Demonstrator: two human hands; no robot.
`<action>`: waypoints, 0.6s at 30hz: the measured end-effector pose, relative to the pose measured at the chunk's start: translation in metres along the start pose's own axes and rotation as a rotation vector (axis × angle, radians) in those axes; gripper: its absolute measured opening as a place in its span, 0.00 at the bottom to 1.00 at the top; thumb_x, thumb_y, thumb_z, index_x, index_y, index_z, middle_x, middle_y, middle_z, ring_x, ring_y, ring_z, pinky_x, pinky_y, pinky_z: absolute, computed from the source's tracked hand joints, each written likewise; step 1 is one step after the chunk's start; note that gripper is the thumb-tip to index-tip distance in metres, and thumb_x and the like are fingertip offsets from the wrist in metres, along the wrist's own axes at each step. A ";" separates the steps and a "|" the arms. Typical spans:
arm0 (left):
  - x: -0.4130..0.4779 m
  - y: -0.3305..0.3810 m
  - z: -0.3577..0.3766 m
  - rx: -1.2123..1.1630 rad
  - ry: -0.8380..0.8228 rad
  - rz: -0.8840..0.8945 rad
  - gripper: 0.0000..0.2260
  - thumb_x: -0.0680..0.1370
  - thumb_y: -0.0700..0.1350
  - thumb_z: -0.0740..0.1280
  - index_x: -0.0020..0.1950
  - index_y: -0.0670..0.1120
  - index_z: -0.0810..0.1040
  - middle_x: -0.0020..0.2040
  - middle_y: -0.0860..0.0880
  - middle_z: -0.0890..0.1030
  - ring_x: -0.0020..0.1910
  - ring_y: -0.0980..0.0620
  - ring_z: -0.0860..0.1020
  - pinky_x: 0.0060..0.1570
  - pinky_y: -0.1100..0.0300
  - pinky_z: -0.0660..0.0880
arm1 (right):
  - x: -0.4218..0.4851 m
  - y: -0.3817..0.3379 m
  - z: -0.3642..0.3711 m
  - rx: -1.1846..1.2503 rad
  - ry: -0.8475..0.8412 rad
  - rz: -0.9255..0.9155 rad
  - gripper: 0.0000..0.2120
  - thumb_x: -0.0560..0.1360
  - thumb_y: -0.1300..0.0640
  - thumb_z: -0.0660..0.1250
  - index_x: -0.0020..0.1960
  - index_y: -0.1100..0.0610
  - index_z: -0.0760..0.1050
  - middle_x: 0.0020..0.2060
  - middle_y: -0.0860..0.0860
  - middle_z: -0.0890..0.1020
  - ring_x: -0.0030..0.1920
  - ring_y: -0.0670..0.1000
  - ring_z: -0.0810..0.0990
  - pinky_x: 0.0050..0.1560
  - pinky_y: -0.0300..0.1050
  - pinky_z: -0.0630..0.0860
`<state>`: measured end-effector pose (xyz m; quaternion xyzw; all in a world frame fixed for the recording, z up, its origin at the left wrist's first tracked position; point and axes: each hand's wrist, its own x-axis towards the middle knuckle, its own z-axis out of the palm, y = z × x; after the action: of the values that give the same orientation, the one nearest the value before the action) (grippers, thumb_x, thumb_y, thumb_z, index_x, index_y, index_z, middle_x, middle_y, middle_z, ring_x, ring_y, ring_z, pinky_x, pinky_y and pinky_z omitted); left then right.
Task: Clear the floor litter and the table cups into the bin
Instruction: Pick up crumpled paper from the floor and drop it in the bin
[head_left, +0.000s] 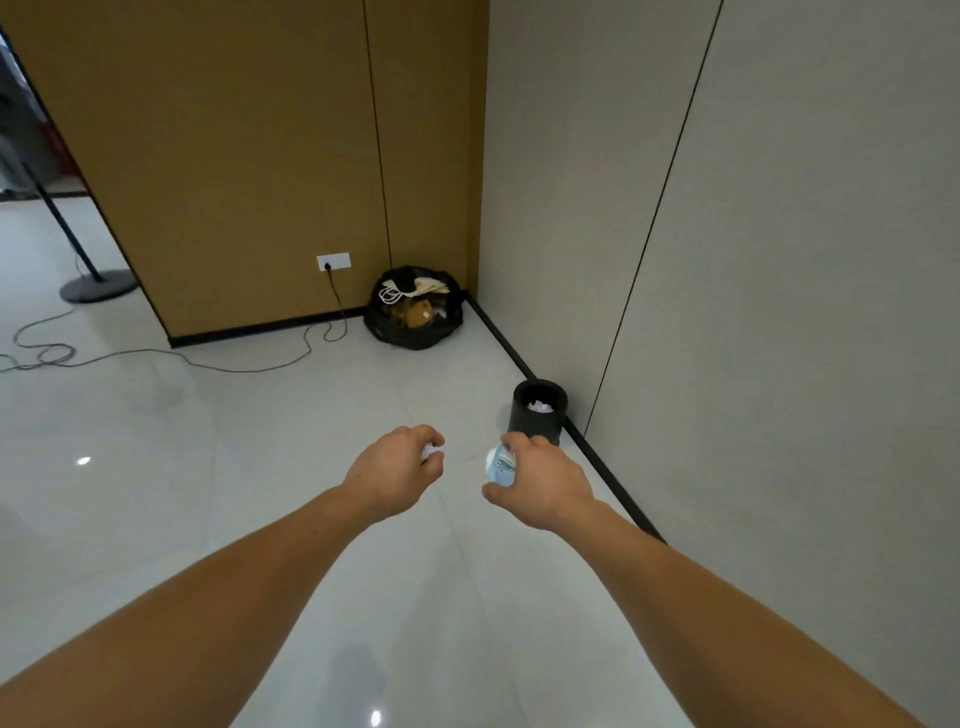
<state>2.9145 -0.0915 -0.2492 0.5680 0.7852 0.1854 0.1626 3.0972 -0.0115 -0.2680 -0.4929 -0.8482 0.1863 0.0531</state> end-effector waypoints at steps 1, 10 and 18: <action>0.015 -0.004 0.000 -0.002 -0.005 -0.005 0.15 0.80 0.52 0.59 0.64 0.52 0.73 0.58 0.49 0.77 0.46 0.50 0.77 0.46 0.57 0.76 | 0.015 -0.001 0.001 0.004 -0.007 -0.004 0.35 0.71 0.39 0.68 0.73 0.48 0.61 0.63 0.52 0.72 0.60 0.54 0.73 0.53 0.48 0.73; 0.187 -0.050 0.012 0.022 -0.123 0.077 0.15 0.80 0.52 0.59 0.66 0.52 0.72 0.61 0.48 0.76 0.56 0.49 0.76 0.54 0.56 0.74 | 0.179 0.006 0.018 -0.017 -0.064 0.081 0.35 0.71 0.39 0.68 0.73 0.48 0.61 0.64 0.52 0.72 0.62 0.55 0.72 0.56 0.49 0.73; 0.368 -0.060 -0.015 -0.027 -0.166 0.211 0.16 0.80 0.51 0.60 0.67 0.51 0.72 0.61 0.47 0.76 0.55 0.49 0.77 0.53 0.57 0.75 | 0.323 0.005 -0.009 0.012 0.000 0.257 0.34 0.71 0.39 0.68 0.72 0.48 0.62 0.63 0.52 0.72 0.60 0.55 0.74 0.52 0.47 0.73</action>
<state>2.7466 0.2402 -0.2814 0.6586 0.7023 0.1644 0.2144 2.9391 0.2698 -0.2914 -0.5974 -0.7768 0.1965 0.0319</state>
